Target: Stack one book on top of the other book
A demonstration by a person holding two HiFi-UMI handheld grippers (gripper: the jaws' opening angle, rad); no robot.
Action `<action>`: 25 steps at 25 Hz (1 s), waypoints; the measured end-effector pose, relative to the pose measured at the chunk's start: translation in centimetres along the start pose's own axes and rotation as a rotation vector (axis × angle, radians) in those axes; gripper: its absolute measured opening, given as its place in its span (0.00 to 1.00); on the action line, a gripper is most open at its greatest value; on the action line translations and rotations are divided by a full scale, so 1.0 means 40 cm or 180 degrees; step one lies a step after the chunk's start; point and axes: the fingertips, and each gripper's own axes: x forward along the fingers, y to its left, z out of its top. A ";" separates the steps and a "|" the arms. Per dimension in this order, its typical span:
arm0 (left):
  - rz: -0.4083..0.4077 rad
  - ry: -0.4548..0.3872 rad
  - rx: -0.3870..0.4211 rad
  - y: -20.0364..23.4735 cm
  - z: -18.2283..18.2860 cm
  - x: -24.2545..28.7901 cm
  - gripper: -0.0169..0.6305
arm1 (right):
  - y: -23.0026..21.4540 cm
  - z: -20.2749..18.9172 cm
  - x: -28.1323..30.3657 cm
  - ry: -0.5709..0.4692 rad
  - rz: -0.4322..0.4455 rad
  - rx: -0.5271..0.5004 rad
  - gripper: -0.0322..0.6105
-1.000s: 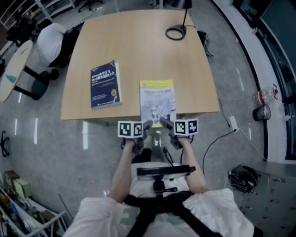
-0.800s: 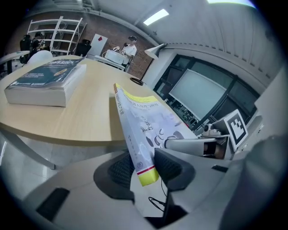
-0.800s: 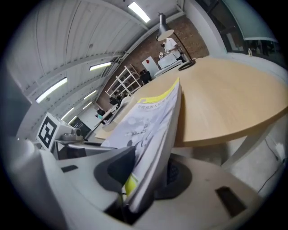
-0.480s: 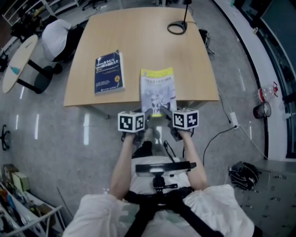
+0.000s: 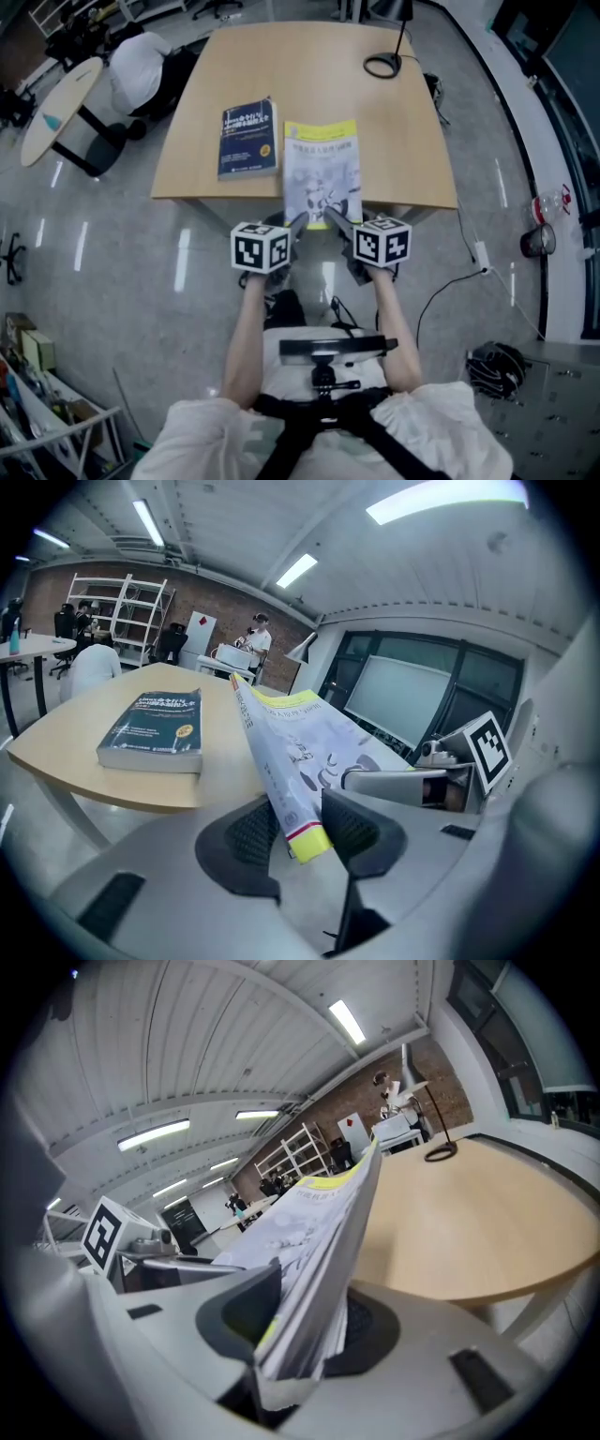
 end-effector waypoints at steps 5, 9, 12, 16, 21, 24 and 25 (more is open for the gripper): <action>0.0031 -0.0118 -0.0010 0.137 0.077 -0.026 0.26 | 0.043 0.074 0.135 0.0025 -0.0004 -0.0194 0.25; 0.0049 -0.0085 0.0004 0.287 0.142 -0.036 0.26 | 0.076 0.129 0.287 0.0072 0.0029 -0.0163 0.25; 0.0034 -0.0060 0.0011 0.407 0.182 -0.064 0.26 | 0.131 0.169 0.401 0.0072 0.0014 -0.0175 0.25; 0.0008 0.0036 -0.0005 0.534 0.210 -0.072 0.26 | 0.161 0.194 0.525 0.0139 -0.0071 -0.0182 0.25; 0.0004 0.0207 -0.0064 0.605 0.202 -0.039 0.26 | 0.136 0.179 0.600 0.0251 -0.0224 -0.0141 0.26; -0.0008 0.0299 -0.0157 0.634 0.190 -0.026 0.26 | 0.125 0.166 0.631 0.0360 -0.0271 -0.0094 0.26; -0.0004 0.0325 -0.0183 0.642 0.188 -0.024 0.26 | 0.123 0.163 0.641 0.0393 -0.0275 -0.0071 0.26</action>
